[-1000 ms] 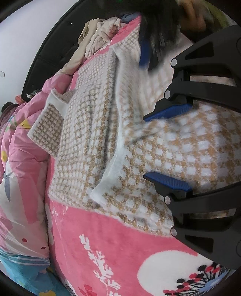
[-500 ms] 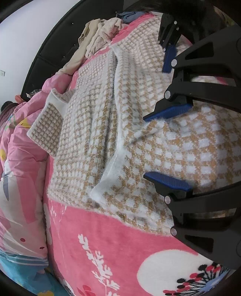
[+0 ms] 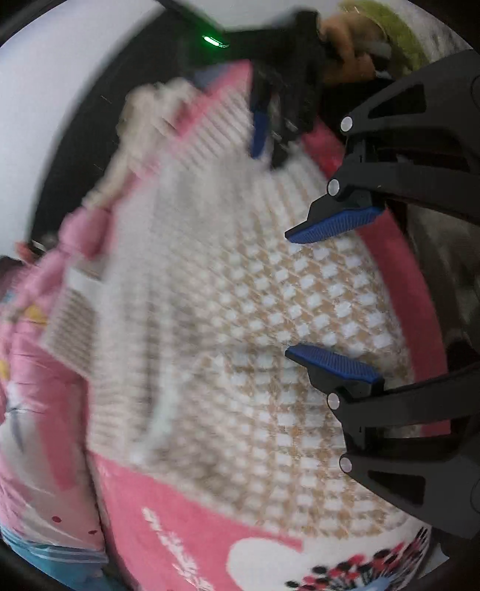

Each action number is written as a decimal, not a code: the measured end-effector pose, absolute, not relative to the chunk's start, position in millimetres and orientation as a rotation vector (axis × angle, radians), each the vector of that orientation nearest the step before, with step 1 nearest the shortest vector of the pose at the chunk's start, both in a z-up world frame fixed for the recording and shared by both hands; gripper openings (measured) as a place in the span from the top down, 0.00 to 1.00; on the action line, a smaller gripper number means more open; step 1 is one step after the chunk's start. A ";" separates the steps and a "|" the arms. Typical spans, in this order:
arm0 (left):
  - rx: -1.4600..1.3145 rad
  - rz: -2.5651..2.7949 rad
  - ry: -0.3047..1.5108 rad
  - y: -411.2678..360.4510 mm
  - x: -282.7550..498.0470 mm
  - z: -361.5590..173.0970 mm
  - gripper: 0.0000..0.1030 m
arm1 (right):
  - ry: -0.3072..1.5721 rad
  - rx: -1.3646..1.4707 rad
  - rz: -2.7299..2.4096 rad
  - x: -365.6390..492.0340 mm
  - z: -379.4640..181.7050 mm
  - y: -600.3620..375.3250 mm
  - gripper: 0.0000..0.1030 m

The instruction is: Fold large clothes

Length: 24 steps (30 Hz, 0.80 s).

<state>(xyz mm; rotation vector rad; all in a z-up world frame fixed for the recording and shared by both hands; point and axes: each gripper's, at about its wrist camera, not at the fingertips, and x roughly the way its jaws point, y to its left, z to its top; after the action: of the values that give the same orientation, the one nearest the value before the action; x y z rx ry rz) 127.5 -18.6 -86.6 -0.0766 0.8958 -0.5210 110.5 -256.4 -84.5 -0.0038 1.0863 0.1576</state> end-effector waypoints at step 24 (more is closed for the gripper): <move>-0.161 -0.279 0.924 24.9 135.1 -64.0 0.21 | 0.960 0.105 0.194 86.0 -24.5 -285.1 0.14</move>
<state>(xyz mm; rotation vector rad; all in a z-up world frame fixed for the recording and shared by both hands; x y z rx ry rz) 135.1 24.9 -64.0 -0.1609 0.9235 -0.2786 86.0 -285.1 -24.5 0.1047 0.9598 0.1939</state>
